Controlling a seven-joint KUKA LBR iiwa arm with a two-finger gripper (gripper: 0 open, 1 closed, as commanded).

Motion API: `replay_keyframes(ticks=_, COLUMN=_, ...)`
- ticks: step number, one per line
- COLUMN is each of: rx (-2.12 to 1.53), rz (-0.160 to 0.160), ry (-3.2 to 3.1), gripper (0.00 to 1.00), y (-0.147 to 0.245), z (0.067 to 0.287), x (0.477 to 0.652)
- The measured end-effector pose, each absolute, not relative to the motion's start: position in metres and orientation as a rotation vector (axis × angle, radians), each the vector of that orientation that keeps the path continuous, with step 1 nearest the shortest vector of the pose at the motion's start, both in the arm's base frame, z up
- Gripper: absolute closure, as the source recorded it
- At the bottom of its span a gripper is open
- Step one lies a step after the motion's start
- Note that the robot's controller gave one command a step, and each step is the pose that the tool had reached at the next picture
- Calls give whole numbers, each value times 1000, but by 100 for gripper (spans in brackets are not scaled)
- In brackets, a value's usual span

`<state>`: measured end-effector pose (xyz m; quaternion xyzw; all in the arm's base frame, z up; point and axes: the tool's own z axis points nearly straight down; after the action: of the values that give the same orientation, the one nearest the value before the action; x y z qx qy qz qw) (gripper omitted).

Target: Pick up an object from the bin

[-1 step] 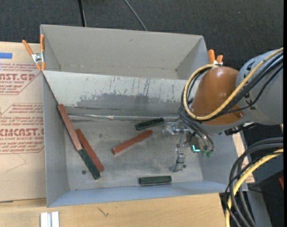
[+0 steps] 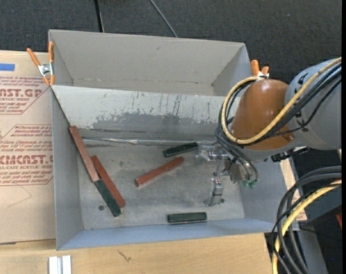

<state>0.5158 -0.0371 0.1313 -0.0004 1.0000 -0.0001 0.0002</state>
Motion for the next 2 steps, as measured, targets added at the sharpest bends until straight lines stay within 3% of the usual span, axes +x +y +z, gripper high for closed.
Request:
replay_keyframes(ticks=1, rx=-80, rz=-1, ry=3133, gripper=0, y=26, z=80, x=574)
replay_keyframes(ticks=2, rx=18, rz=1, ry=3144, gripper=0, y=21, z=111, x=508)
